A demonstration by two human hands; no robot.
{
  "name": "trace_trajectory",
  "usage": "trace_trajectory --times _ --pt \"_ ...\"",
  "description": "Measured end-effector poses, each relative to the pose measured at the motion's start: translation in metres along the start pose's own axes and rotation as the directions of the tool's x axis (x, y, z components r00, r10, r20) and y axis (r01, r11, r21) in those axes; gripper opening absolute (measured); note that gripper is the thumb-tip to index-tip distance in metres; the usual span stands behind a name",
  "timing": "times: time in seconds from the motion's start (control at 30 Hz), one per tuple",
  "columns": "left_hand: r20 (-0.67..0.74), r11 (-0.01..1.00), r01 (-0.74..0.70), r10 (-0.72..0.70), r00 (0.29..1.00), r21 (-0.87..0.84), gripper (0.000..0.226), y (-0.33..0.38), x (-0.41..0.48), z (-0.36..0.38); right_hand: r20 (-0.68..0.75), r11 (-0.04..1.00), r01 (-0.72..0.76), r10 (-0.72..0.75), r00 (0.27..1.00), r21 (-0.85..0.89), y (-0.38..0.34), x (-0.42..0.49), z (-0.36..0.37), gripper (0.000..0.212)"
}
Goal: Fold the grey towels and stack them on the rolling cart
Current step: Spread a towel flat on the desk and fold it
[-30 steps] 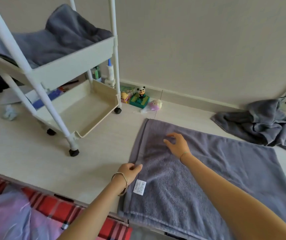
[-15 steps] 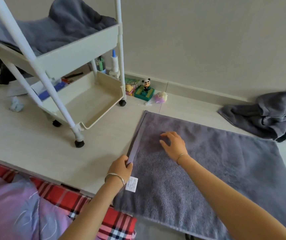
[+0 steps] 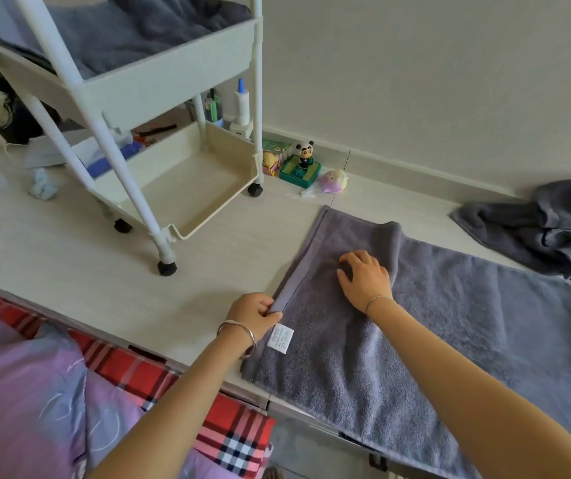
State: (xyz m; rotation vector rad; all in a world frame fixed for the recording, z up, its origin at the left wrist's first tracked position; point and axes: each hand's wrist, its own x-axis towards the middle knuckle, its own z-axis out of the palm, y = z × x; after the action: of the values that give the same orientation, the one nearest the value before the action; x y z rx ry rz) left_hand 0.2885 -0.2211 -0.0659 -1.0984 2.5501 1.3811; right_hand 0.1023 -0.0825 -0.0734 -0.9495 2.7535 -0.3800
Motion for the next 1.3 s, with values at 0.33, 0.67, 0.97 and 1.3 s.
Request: trace_trajectory --times 0.33,0.67,0.97,1.3 --pt "0.028 0.999 0.041 -0.042 0.999 0.005 0.024 -0.015 -0.003 -0.012 0.2 0.963 -0.187 0.148 0.969 0.195 -0.088 0.021 0.007 0.036" --pt "0.022 0.999 -0.016 0.016 1.0 0.029 0.021 -0.031 -0.01 -0.018 0.183 0.997 -0.073 0.079 0.98 -0.037 -0.104 0.013 0.01 0.034" --pt "0.098 0.992 0.028 -0.016 0.995 -0.122 0.015 -0.034 -0.01 -0.02 0.182 0.986 -0.162 0.156 0.971 0.022 -0.107 0.013 0.01 0.04" --pt "0.216 0.985 0.04 -0.003 0.976 -0.168 0.017 -0.039 -0.012 -0.025 0.038 0.896 -0.162 0.16 0.986 0.415 -0.11 0.016 0.003 0.037"
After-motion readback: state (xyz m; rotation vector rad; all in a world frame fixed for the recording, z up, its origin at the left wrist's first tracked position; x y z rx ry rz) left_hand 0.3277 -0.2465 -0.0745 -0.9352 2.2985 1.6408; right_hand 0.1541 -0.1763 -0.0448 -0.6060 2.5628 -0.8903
